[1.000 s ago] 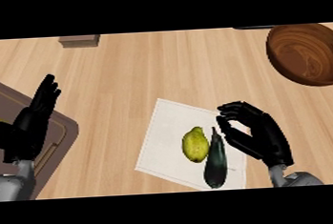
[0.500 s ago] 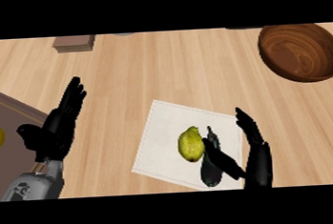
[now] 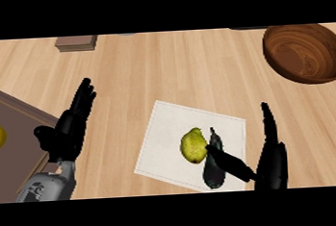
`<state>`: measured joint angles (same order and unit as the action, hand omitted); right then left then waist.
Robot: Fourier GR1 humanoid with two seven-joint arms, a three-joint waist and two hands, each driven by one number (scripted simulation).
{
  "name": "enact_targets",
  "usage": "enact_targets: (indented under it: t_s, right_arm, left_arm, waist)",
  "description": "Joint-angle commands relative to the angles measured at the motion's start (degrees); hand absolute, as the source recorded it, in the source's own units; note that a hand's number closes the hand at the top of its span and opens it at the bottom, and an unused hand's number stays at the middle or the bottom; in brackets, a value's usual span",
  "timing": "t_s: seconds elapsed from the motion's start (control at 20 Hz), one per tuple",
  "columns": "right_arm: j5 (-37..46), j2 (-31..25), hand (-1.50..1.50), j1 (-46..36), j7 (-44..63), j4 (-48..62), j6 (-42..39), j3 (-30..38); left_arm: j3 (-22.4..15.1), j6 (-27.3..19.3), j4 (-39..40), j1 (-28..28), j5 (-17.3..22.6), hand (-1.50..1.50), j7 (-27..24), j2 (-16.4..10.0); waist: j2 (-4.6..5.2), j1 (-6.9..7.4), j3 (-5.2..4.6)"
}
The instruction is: Pick the eggplant from the placemat and place it in the bowl
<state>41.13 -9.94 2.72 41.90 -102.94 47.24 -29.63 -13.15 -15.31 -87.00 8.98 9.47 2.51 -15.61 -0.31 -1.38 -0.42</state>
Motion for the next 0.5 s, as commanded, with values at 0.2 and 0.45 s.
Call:
enact_targets:
  t_s: [0.2, 0.45]
  right_arm:
    - [9.0, 4.3, -1.50, -5.5, 29.1, -11.7, -22.7, 3.9]
    - [3.4, 5.7, -1.50, -8.9, 34.9, -9.9, -32.0, 6.3]
  left_arm:
    - [0.1, 0.9, -1.0, -0.3, -0.2, 0.00, -0.3, 0.4]
    - [-0.2, -0.3, -0.7, 1.7, -1.2, 0.00, 2.1, 1.5]
  waist:
    - [0.07, 1.08, 0.22]
    - [0.20, 1.47, 0.34]
